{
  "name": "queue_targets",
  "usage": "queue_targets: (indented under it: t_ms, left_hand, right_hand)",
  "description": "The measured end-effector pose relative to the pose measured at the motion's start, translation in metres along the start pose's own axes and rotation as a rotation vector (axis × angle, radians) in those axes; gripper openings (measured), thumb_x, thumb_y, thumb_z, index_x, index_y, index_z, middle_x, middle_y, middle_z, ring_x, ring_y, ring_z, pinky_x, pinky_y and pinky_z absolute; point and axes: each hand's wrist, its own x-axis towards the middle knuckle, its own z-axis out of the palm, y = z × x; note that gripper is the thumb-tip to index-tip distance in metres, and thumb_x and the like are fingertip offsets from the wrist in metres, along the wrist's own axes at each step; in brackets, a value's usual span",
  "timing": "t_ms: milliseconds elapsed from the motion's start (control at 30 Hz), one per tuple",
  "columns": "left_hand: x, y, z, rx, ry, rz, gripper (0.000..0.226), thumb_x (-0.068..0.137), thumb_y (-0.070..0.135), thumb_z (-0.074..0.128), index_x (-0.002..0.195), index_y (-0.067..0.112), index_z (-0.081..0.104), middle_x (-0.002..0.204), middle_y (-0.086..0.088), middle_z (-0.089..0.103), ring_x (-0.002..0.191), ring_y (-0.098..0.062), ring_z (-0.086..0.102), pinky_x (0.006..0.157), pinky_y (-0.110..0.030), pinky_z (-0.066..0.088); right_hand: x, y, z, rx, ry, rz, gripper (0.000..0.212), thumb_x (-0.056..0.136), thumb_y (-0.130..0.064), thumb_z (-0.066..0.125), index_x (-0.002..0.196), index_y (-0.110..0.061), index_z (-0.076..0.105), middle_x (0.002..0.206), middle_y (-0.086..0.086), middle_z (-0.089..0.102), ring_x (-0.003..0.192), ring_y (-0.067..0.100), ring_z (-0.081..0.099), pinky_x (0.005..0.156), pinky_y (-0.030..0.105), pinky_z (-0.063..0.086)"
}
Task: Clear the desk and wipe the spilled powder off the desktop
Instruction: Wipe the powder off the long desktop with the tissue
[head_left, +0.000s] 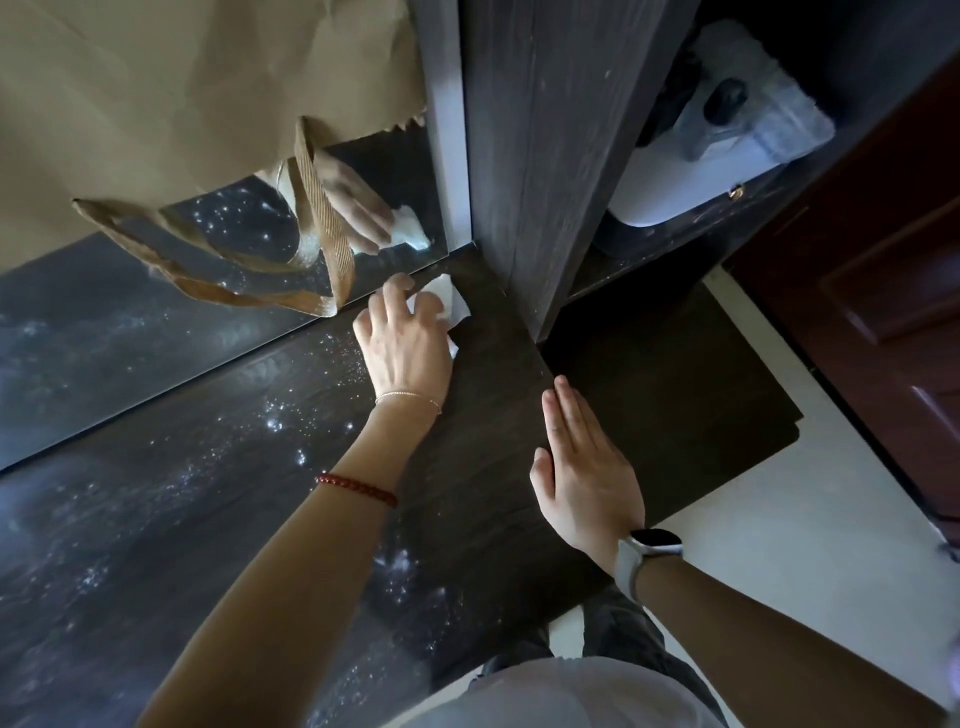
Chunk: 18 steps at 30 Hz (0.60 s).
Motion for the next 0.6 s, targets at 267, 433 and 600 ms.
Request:
queue_targets:
  t_ms: [267, 433, 600]
  left_hand:
    - [-0.008, -0.012, 0.024, 0.14, -0.255, 0.439, 0.052, 0.088, 0.028, 0.03, 0.13, 0.002, 0.046, 0.136, -0.017, 0.048, 0.126, -0.033, 0.044, 0.101, -0.041, 0.038]
    - [0.029, 0.012, 0.024, 0.195, -0.292, 0.279, 0.051, 0.098, 0.033, 0.029, 0.144, 0.013, 0.021, 0.152, -0.004, 0.022, 0.139, -0.022, 0.017, 0.109, -0.037, 0.019]
    - [0.01, -0.017, 0.012, 0.184, -0.223, 0.098, 0.049, 0.096, 0.033, 0.034, 0.142, 0.015, 0.028, 0.148, -0.006, 0.031, 0.132, -0.028, 0.027, 0.102, -0.043, 0.027]
  right_hand:
    - [0.0, 0.0, -0.001, -0.013, -0.022, 0.005, 0.056, 0.089, -0.03, 0.035, 0.138, -0.005, 0.036, 0.146, 0.013, 0.035, 0.129, 0.024, 0.042, 0.093, 0.031, 0.048]
    - [0.0, 0.001, -0.001, -0.002, -0.024, -0.005, 0.055, 0.089, -0.029, 0.036, 0.137, -0.004, 0.037, 0.146, 0.013, 0.035, 0.129, 0.024, 0.043, 0.091, 0.032, 0.049]
    - [0.0, 0.002, -0.001, -0.007, -0.022, -0.01, 0.054, 0.089, -0.03, 0.034, 0.137, -0.004, 0.037, 0.145, 0.014, 0.036, 0.127, 0.025, 0.045, 0.09, 0.031, 0.049]
